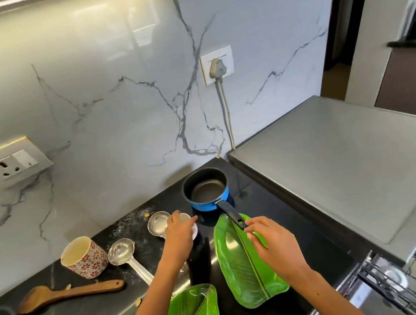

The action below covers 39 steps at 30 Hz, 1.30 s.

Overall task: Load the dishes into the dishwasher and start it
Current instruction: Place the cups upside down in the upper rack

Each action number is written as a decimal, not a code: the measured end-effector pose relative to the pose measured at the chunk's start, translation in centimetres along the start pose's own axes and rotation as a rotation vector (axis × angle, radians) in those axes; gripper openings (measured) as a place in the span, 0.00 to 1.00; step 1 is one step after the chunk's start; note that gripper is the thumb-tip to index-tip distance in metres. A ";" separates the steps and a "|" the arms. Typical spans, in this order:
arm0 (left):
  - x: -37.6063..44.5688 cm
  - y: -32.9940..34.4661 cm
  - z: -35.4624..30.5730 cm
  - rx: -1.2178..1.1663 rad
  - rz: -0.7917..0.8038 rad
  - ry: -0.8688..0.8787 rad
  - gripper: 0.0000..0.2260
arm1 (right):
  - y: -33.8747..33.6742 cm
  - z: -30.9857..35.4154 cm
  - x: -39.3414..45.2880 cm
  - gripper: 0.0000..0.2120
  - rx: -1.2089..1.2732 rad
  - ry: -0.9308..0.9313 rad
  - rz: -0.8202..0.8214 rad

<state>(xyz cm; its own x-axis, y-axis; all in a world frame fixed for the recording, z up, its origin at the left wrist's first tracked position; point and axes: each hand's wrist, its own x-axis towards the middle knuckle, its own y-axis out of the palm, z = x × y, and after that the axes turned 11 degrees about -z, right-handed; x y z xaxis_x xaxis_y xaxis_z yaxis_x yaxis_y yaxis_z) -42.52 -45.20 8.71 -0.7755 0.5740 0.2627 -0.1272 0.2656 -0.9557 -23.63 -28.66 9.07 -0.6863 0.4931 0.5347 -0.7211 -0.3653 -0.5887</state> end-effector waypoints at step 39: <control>-18.4 23.6 -55.6 -0.426 0.131 0.798 0.24 | -29.4 -43.5 -27.4 0.35 -0.240 0.202 -0.134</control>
<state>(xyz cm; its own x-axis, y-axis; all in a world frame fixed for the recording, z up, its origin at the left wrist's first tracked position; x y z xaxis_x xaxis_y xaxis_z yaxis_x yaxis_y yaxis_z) 3.10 -6.40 -11.25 -0.0902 0.9427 0.3212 0.2935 0.3334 -0.8959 20.53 2.90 -14.62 -0.5371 0.6792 0.5002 -0.7444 -0.1026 -0.6598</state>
